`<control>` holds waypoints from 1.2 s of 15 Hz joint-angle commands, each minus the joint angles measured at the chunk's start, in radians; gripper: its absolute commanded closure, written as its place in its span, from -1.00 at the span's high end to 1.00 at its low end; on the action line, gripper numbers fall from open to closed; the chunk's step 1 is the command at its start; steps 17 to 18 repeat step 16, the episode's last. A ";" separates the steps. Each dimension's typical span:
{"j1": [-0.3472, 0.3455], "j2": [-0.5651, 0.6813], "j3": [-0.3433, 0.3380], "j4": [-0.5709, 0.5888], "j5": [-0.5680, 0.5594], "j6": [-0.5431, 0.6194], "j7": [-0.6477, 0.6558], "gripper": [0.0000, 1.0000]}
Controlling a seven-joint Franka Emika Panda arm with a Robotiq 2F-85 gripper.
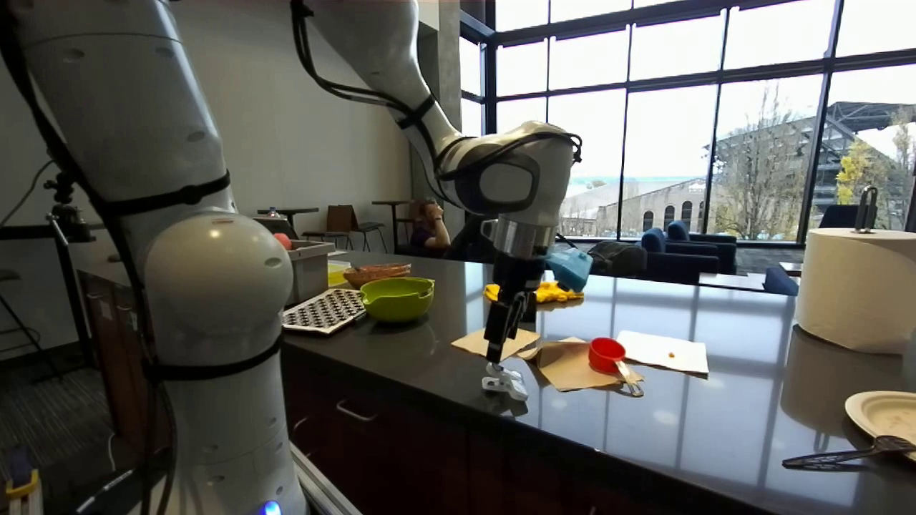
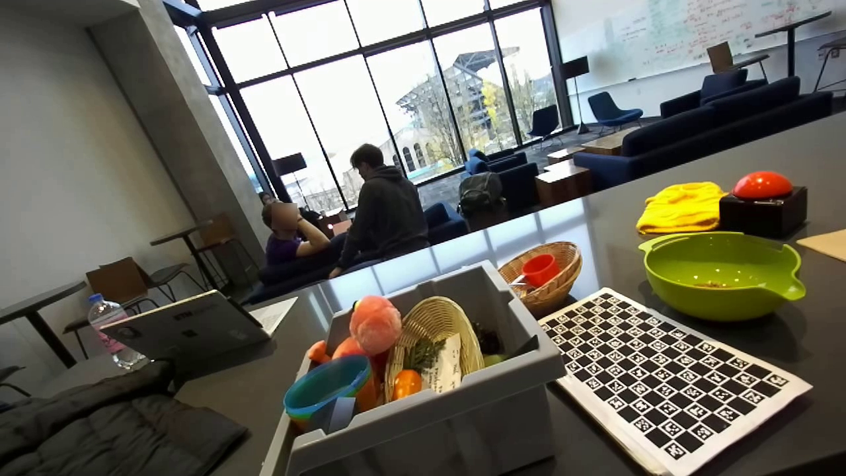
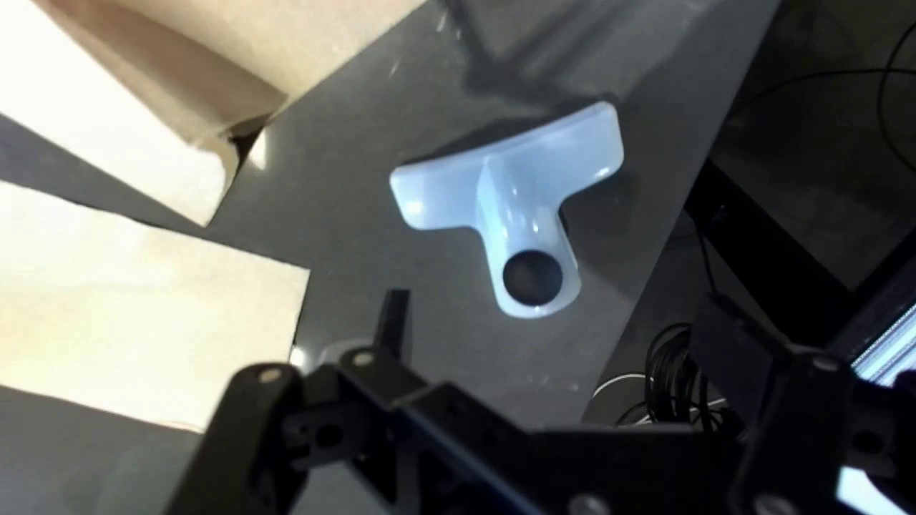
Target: Move the white clip to the right.
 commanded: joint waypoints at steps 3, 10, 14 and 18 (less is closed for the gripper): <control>0.027 -0.292 0.168 -0.197 -0.096 0.030 0.217 1.00; 0.189 -0.269 0.334 -0.102 -0.084 0.024 0.581 1.00; 0.262 -0.260 0.312 -0.098 -0.070 0.015 0.674 1.00; 0.276 -0.259 0.316 -0.098 -0.059 0.016 0.706 1.00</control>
